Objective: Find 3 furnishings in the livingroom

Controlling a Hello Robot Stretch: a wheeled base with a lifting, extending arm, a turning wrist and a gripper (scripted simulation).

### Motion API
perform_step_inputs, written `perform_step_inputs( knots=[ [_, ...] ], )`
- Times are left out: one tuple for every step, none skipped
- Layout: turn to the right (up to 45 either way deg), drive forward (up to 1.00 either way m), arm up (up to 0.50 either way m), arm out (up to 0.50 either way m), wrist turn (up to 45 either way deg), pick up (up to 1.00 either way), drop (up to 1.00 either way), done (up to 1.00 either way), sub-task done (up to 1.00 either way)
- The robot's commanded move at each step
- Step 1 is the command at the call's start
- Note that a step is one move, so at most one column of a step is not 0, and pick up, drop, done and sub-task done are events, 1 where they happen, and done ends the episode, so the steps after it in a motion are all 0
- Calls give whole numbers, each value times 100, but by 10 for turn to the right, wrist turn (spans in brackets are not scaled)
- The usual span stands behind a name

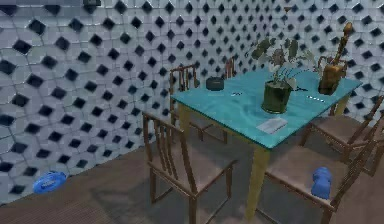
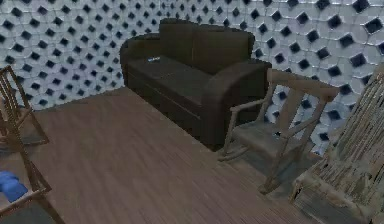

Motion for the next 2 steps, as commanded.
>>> perform_step_inputs(
  knots=[
    [450,0,0,0,0,0,0,0,0],
    [30,0,0,0,0,0,0,0,0]
  ],
)
